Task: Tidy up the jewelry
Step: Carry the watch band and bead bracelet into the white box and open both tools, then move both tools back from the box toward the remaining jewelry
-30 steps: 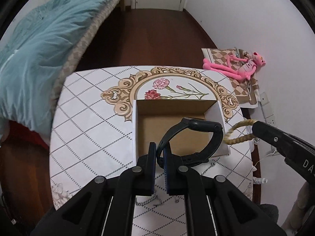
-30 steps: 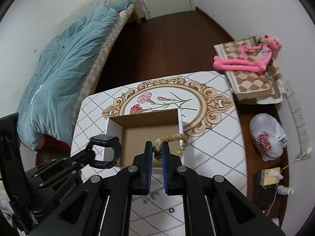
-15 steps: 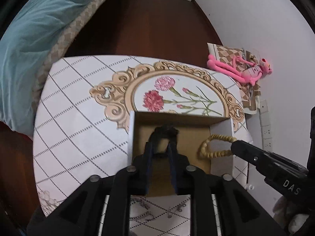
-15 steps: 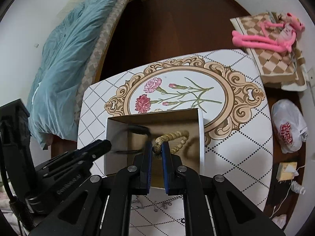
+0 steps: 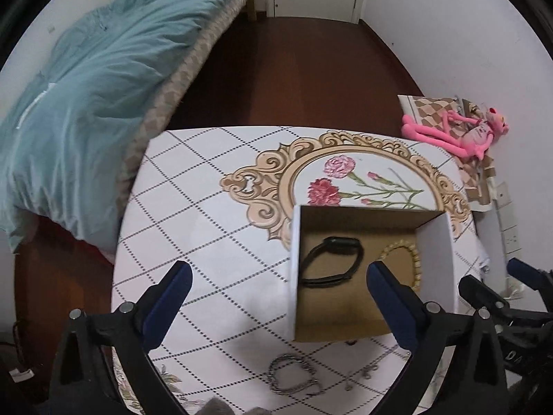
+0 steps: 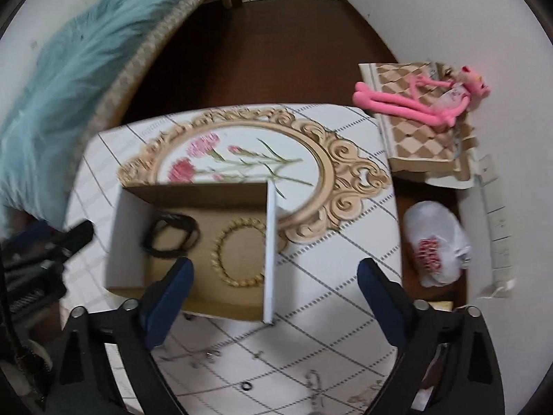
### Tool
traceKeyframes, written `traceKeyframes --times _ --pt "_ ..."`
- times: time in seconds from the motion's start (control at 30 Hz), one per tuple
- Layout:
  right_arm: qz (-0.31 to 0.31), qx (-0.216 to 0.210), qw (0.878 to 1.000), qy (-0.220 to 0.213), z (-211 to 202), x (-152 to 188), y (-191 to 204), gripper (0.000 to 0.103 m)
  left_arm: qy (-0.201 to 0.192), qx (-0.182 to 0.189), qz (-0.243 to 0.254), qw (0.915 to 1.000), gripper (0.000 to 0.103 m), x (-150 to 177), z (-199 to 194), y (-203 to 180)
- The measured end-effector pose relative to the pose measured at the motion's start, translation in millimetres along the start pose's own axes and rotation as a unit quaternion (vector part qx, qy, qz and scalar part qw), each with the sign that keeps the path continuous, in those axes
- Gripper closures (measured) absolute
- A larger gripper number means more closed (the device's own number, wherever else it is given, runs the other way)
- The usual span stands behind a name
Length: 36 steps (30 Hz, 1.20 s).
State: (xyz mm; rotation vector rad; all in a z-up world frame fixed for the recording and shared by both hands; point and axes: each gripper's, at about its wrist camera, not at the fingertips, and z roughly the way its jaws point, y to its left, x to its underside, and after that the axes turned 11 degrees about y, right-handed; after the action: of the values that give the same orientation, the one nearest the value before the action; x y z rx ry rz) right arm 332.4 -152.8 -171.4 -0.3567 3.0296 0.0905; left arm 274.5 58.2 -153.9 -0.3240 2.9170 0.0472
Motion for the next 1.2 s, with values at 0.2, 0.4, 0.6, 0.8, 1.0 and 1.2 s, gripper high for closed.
traceKeyframes --times 0.2,0.4,0.6,0.8,1.0,1.2 --pt "-0.004 0.032 0.999 -0.007 9.1 17.9 9.2 0.005 0.000 -0.016 0.002 0.9999 0.000 14.3 2.8 -1.4" --pt "-0.002 0.027 1.000 -0.012 4.1 26.4 16.8 0.005 -0.008 -0.019 -0.011 0.9997 0.000 24.8 -9.2 2.8" --pt "0.003 0.022 0.999 -0.035 -21.7 37.9 19.5 0.005 -0.027 -0.019 -0.015 0.9993 0.000 36.7 -34.3 5.3" --pt "0.004 0.023 0.997 -0.071 -60.9 60.2 24.1 0.005 -0.062 -0.024 -0.010 0.9977 0.000 58.5 -73.1 5.9" --pt "0.004 0.021 0.994 -0.107 -101.7 87.5 27.1 0.005 -0.094 -0.025 -0.007 0.9953 0.000 81.5 -107.2 10.2" --pt "0.008 0.003 0.992 -0.126 -130.2 117.0 27.5 0.005 -0.106 -0.025 -0.017 0.9940 0.000 103.9 -127.4 18.4"
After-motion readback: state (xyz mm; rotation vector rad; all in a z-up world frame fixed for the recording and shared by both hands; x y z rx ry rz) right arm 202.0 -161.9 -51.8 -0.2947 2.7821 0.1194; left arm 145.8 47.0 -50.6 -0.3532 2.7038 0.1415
